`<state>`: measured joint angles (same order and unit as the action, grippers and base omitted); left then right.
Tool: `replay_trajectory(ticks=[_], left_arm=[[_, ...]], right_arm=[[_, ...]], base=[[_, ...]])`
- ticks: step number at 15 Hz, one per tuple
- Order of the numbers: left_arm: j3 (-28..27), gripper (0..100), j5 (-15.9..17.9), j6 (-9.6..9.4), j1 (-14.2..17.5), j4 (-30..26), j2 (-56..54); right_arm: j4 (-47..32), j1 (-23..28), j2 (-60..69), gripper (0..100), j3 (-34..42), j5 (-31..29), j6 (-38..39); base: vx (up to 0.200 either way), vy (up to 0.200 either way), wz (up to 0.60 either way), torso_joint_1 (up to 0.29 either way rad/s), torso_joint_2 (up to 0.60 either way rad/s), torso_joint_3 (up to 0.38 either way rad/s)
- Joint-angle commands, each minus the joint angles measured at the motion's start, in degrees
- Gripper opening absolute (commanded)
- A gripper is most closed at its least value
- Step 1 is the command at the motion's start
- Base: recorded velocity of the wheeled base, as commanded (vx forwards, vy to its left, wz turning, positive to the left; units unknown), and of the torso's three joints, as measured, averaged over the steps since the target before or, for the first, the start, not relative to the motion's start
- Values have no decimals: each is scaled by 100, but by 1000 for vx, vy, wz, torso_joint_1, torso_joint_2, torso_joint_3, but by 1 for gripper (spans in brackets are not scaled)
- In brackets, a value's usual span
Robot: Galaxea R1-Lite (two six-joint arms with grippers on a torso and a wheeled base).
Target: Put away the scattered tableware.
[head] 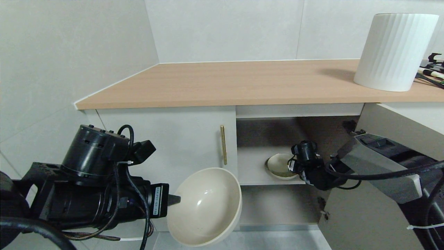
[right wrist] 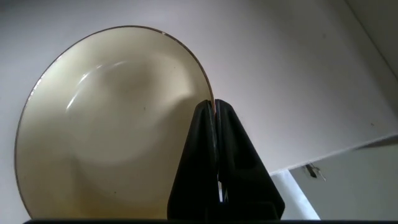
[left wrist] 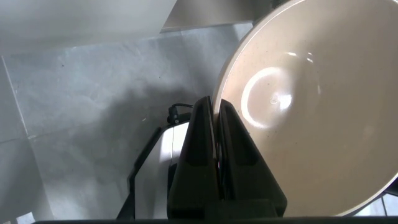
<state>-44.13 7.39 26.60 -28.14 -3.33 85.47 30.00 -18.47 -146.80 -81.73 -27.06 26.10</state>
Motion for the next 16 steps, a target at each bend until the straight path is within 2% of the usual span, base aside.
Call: replay_trajectory(ticks=[1,8,9,14,16], left_arm=[[1,0,-9,3,1,-1,31],[1,0,0,3,1,-1,75],[1,0,0,3,1,-1,84],[-96,0,-9,3,-52,8,233],[-219,0,-159,12,-96,-1,383]], right_arm=[[-3,1,-42,0,-89,-18,0],[-100,36,-86,0,-300,-18,9],[-100,45,-86,100,-309,-18,9],[-100,45,90,100,-239,-27,132],[-126,10,573,100,218,-18,159]], base=[[0,0,0,0,0,0],[0,0,0,0,0,0],[0,0,0,0,0,0],[0,0,0,0,0,0],[0,0,0,0,0,0]])
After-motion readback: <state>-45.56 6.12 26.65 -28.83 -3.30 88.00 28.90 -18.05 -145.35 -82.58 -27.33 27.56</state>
